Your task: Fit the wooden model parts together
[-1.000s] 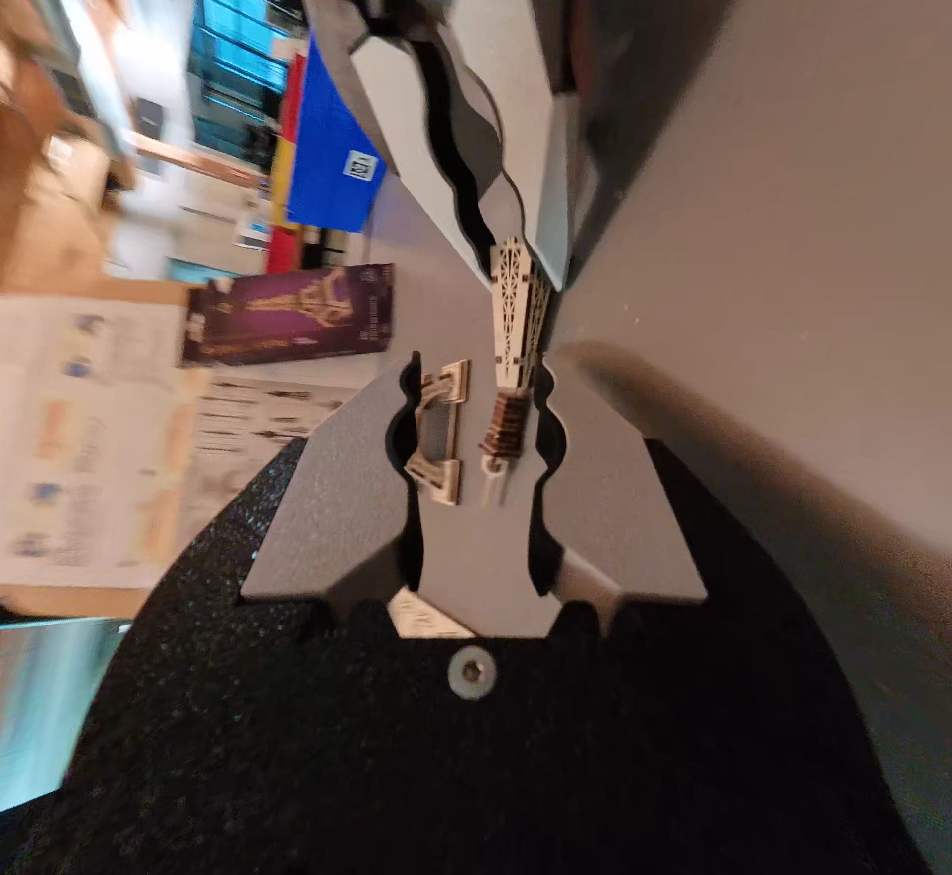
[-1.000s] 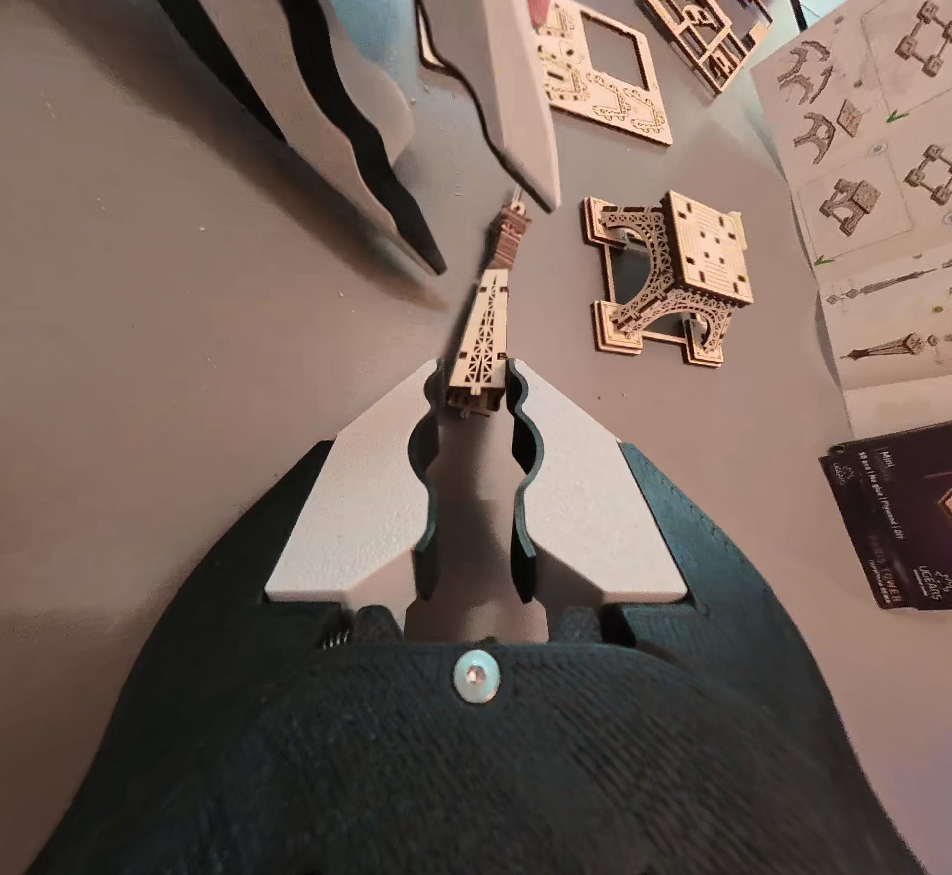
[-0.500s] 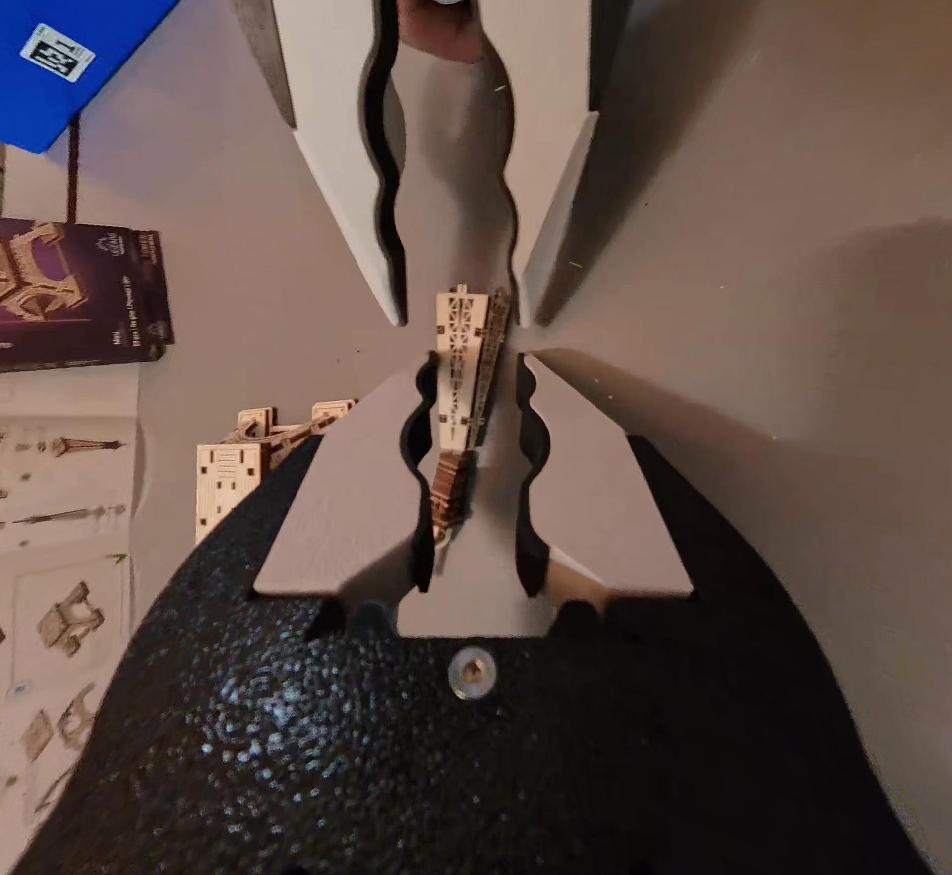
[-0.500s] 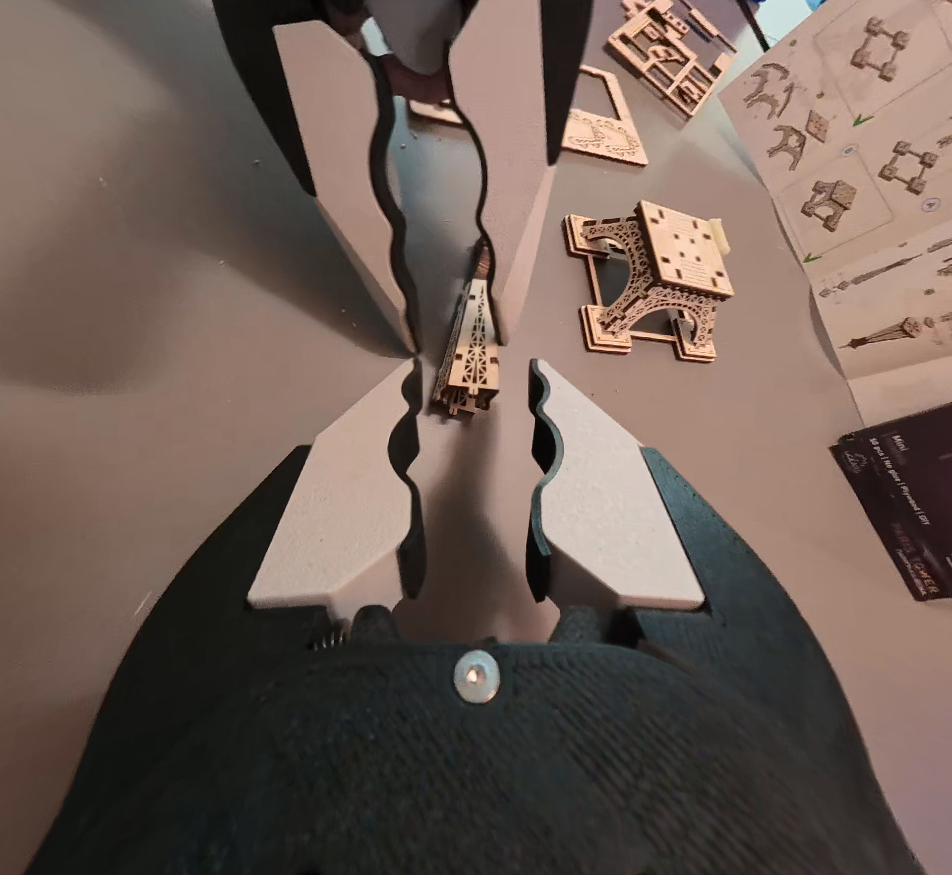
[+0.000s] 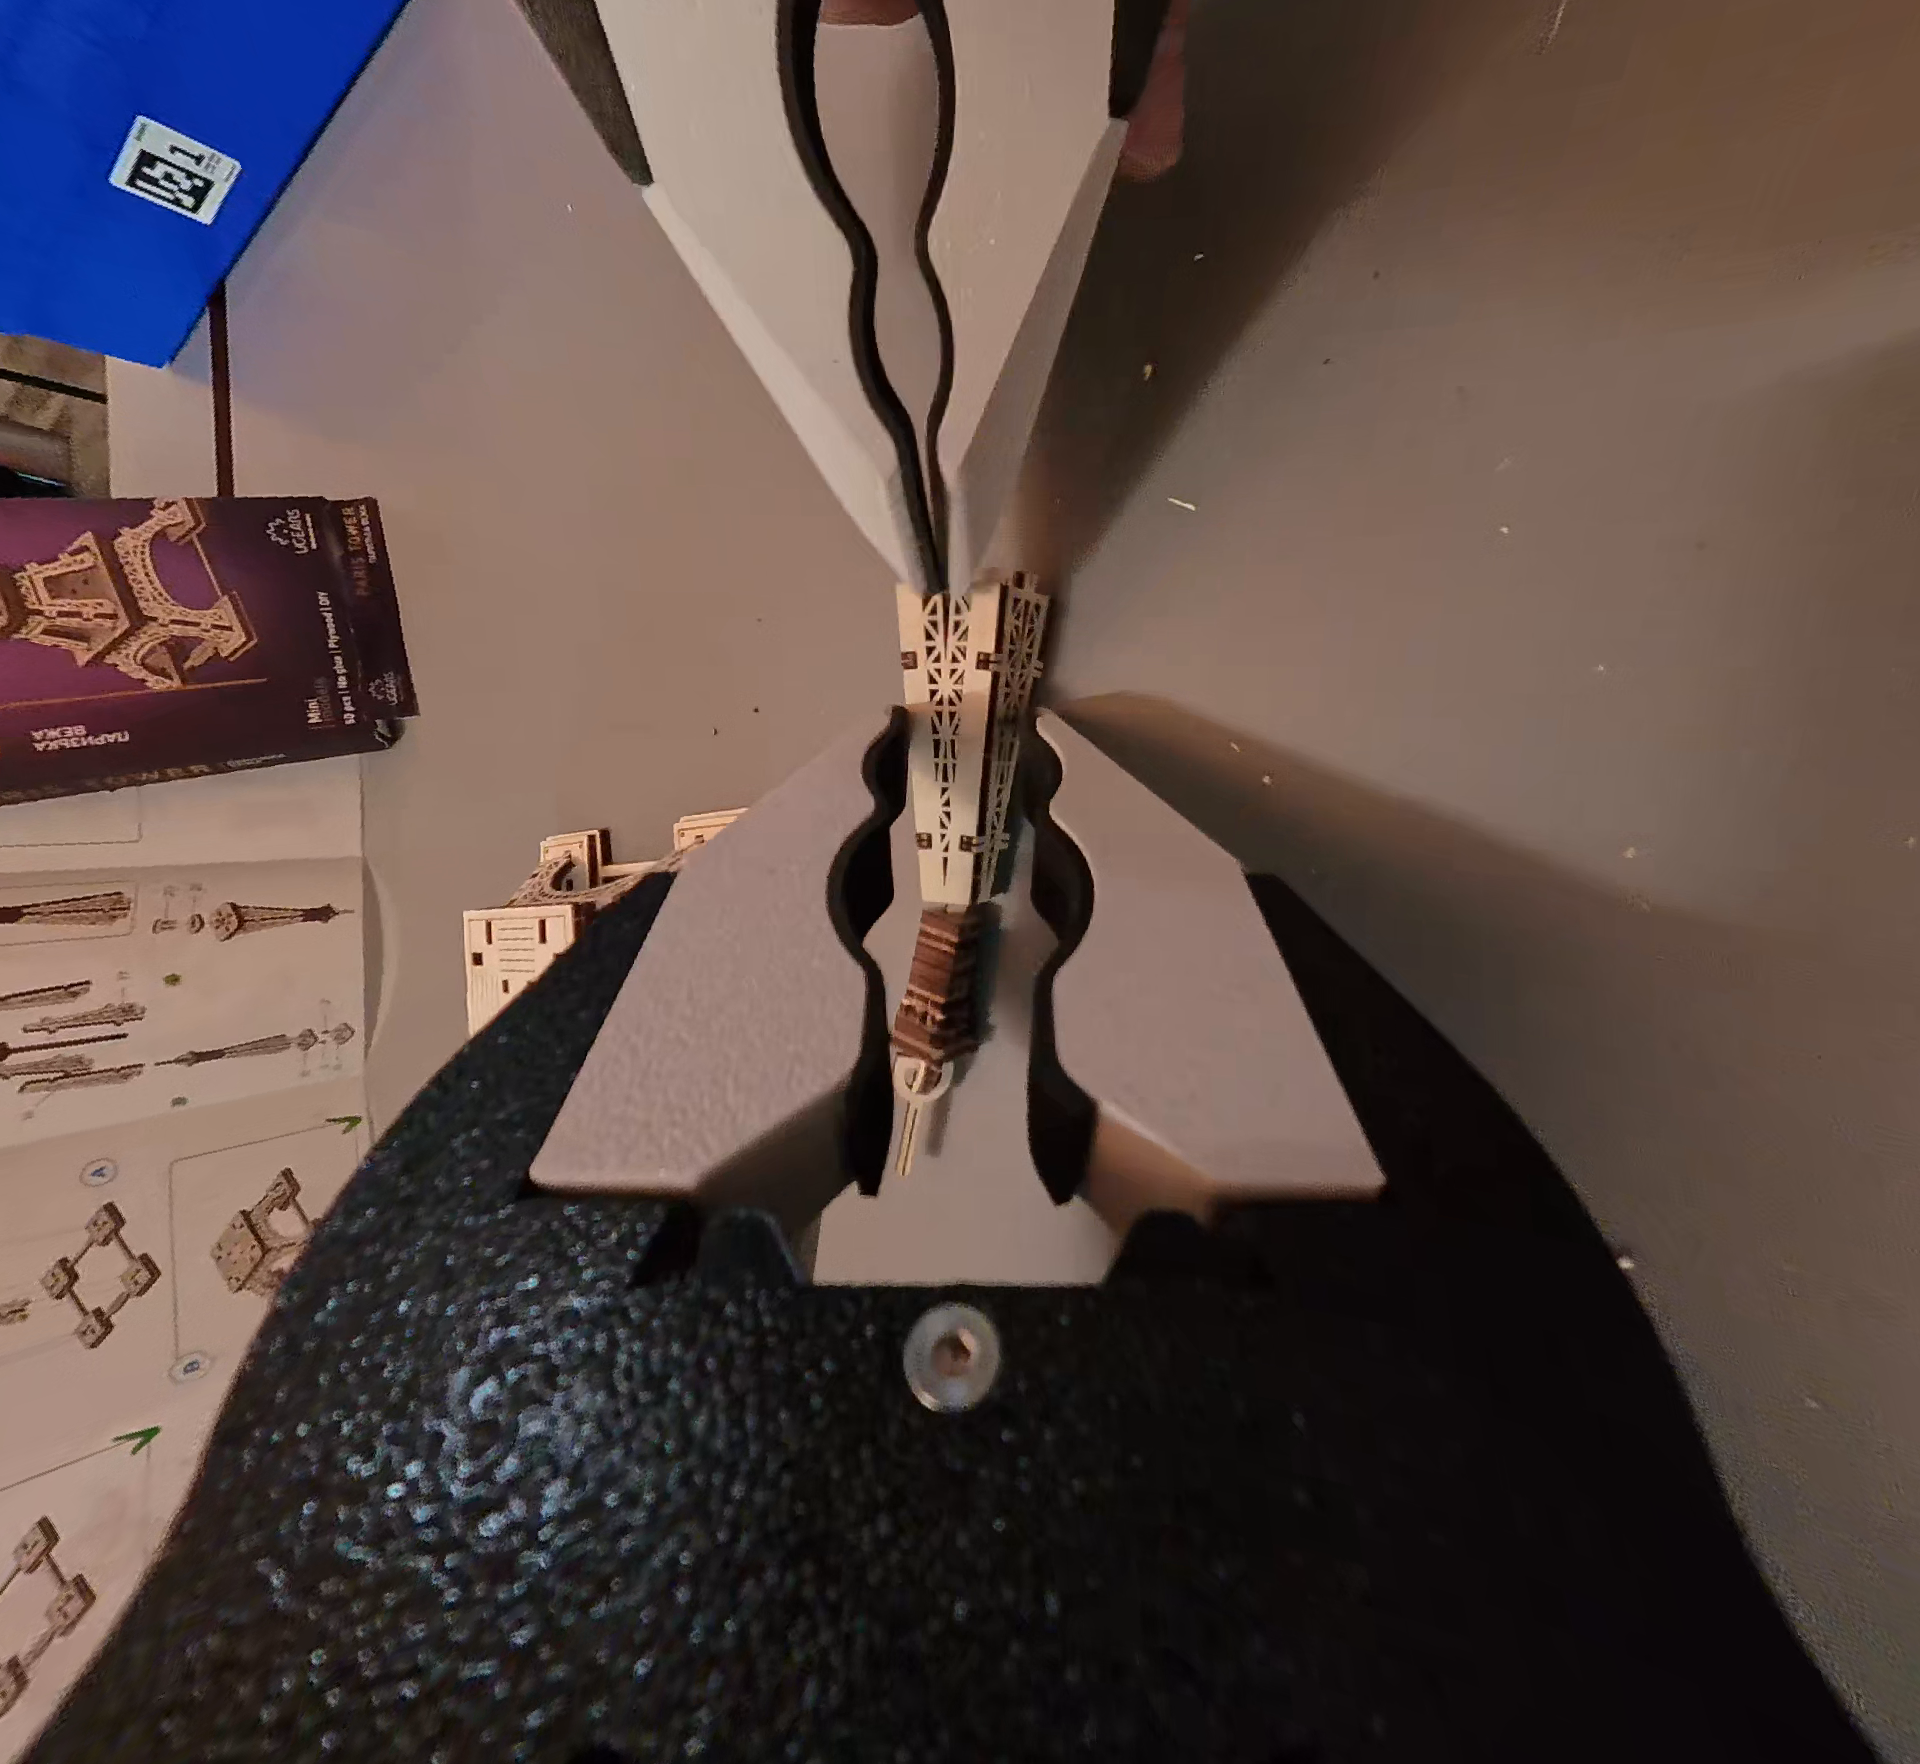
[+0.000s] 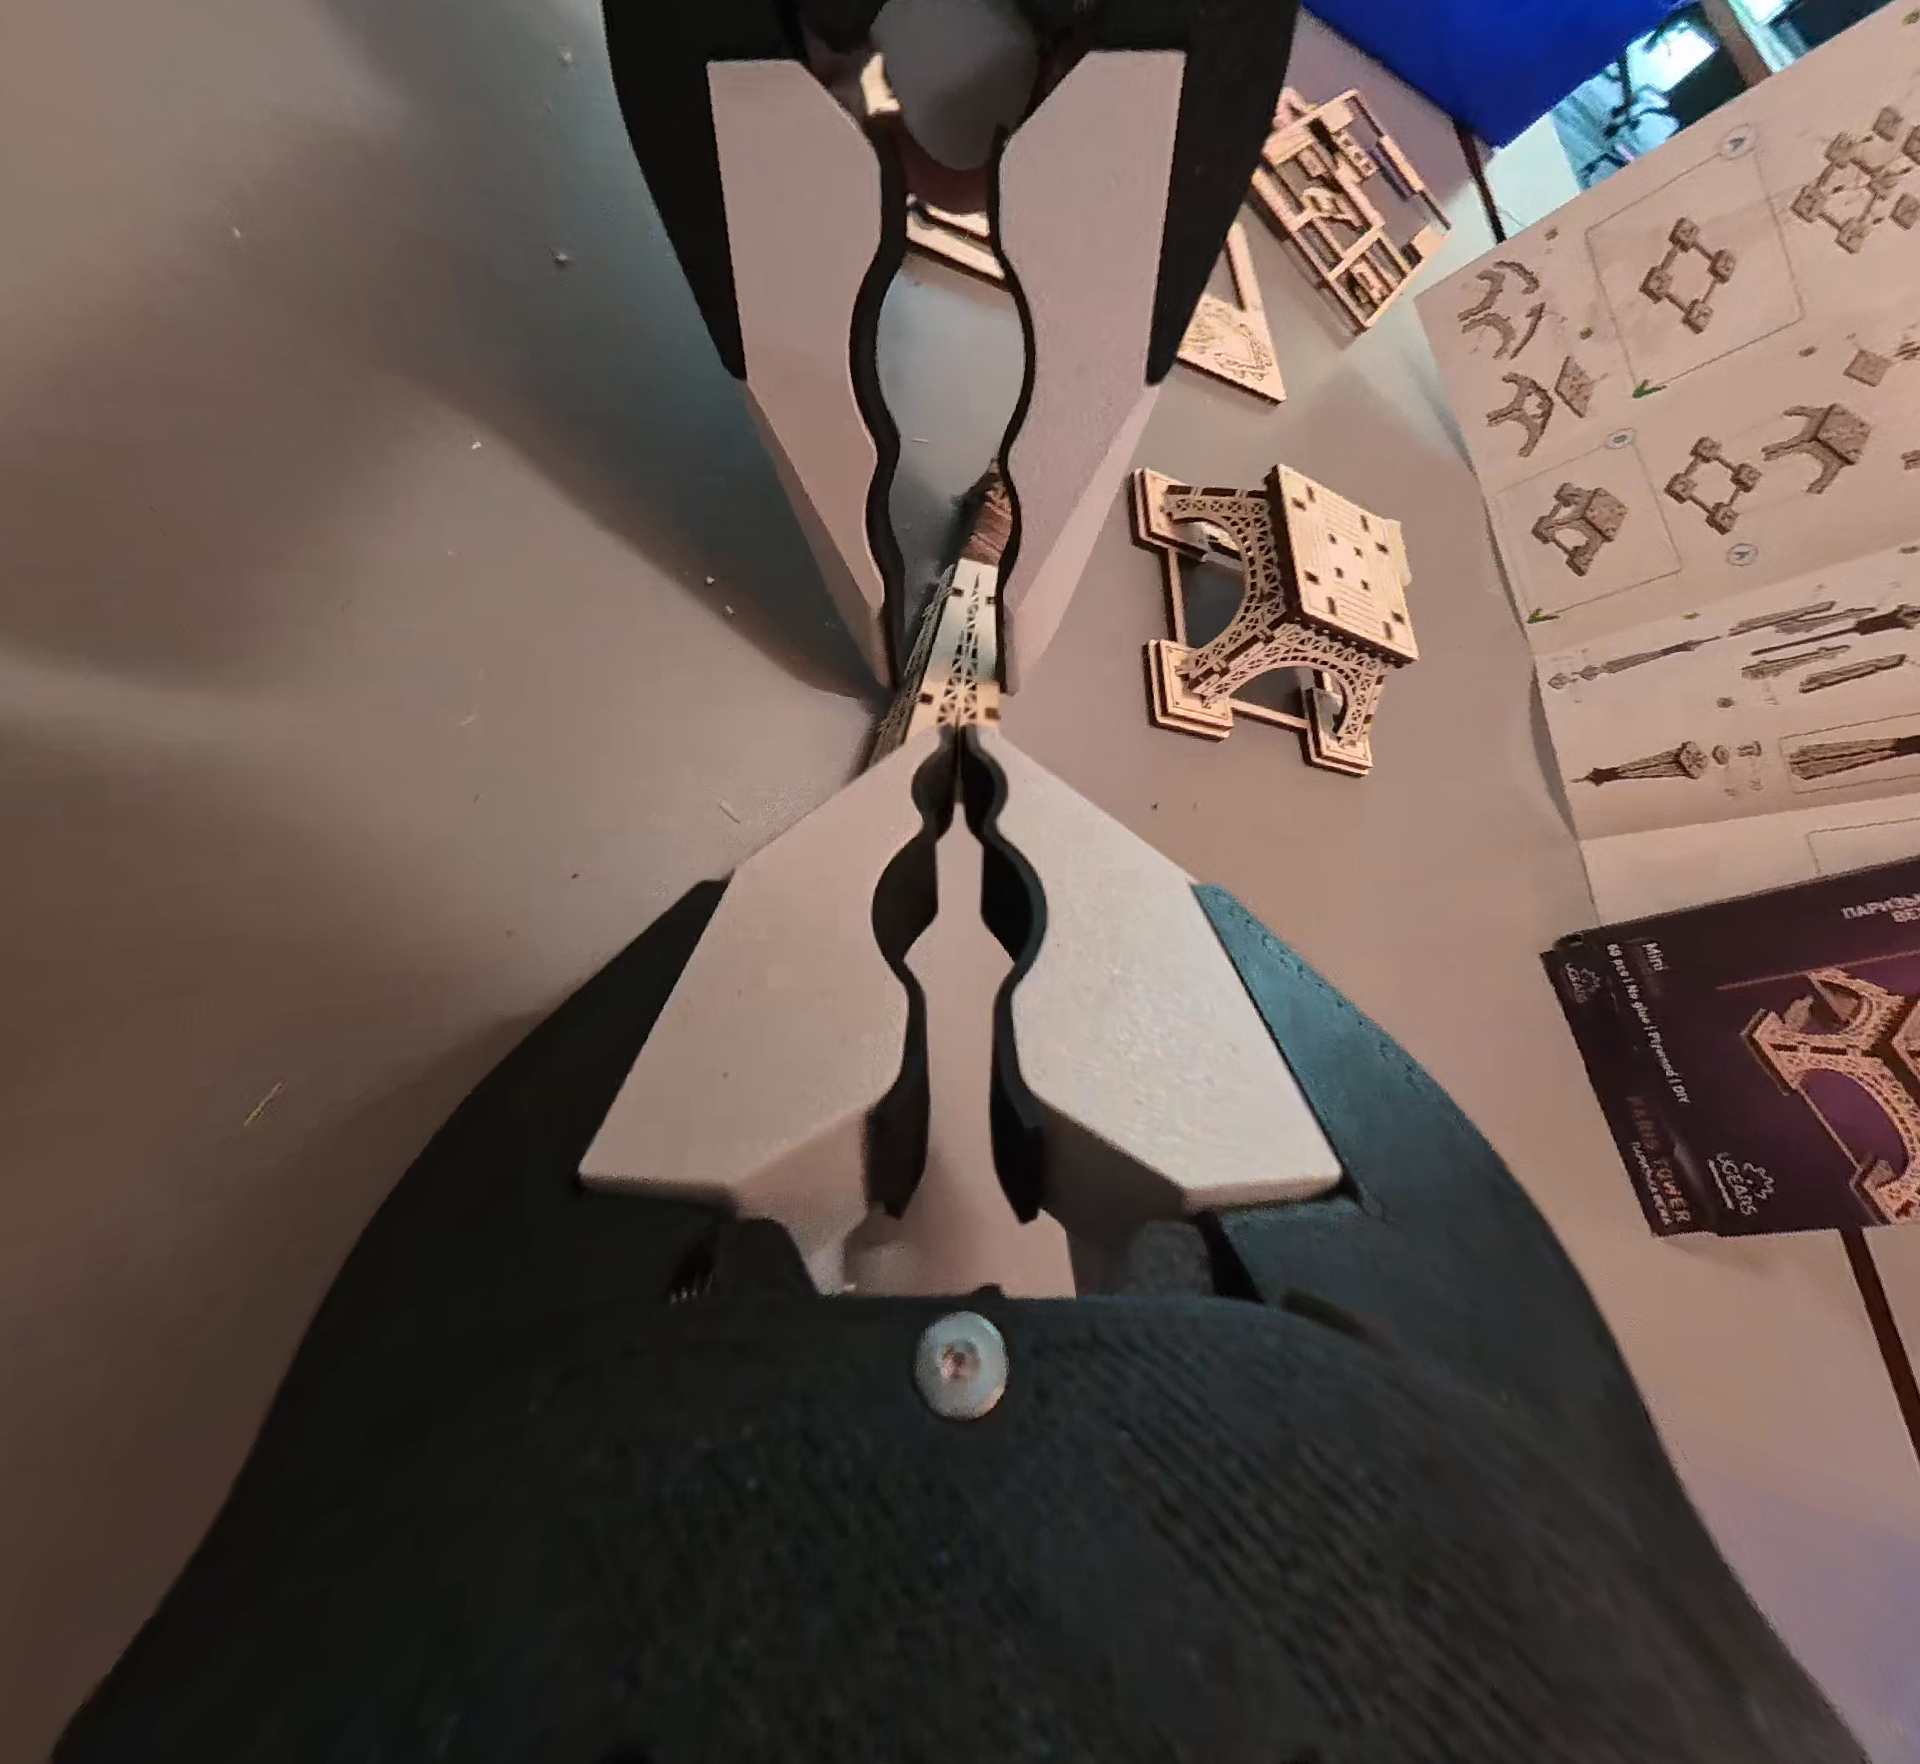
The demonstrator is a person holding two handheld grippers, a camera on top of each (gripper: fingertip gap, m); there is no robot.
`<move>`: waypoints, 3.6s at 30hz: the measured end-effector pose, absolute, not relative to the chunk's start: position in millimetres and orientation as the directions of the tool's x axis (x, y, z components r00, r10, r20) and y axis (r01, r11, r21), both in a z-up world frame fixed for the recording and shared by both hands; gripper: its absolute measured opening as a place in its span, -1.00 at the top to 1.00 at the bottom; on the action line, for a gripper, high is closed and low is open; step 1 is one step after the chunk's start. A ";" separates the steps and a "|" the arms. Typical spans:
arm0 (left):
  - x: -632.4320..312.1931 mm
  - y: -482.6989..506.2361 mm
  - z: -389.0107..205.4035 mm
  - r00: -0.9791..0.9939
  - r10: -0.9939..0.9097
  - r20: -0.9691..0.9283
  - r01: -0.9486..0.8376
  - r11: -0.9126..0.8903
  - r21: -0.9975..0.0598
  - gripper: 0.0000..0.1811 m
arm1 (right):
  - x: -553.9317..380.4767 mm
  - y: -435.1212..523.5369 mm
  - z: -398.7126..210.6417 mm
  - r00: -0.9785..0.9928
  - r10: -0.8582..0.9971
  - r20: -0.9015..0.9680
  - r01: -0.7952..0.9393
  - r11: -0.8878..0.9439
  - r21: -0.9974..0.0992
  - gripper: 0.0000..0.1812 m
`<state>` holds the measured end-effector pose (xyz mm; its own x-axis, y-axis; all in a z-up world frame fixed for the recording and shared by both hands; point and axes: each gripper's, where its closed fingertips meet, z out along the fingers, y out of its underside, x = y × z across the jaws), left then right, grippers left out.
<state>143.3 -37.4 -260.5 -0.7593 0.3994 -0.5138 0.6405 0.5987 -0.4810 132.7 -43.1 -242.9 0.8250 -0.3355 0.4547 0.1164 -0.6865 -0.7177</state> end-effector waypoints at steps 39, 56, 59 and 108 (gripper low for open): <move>156.5 -17.9 -260.9 -0.919 0.391 -0.047 0.322 0.675 -0.664 0.66 | 138.7 -59.8 -248.4 0.802 -0.573 -0.168 -0.440 -0.377 -0.815 0.53; 163.7 -8.4 -239.4 -0.280 0.241 -0.929 0.849 0.514 -0.123 0.87 | 138.3 -27.7 -234.8 0.781 -0.550 -0.298 -0.492 -0.246 -0.835 0.54; 161.2 -4.9 -235.6 -0.162 0.198 -0.967 0.856 0.516 -0.038 0.88 | 145.1 -33.0 -232.8 0.768 -0.590 -0.248 -0.463 -0.244 -0.852 0.40; 115.9 -1.5 -267.1 -0.989 0.104 0.107 -0.009 0.673 -0.739 0.76 | 116.8 -10.1 -262.5 0.870 -0.446 -0.209 -0.434 -0.491 -0.756 0.69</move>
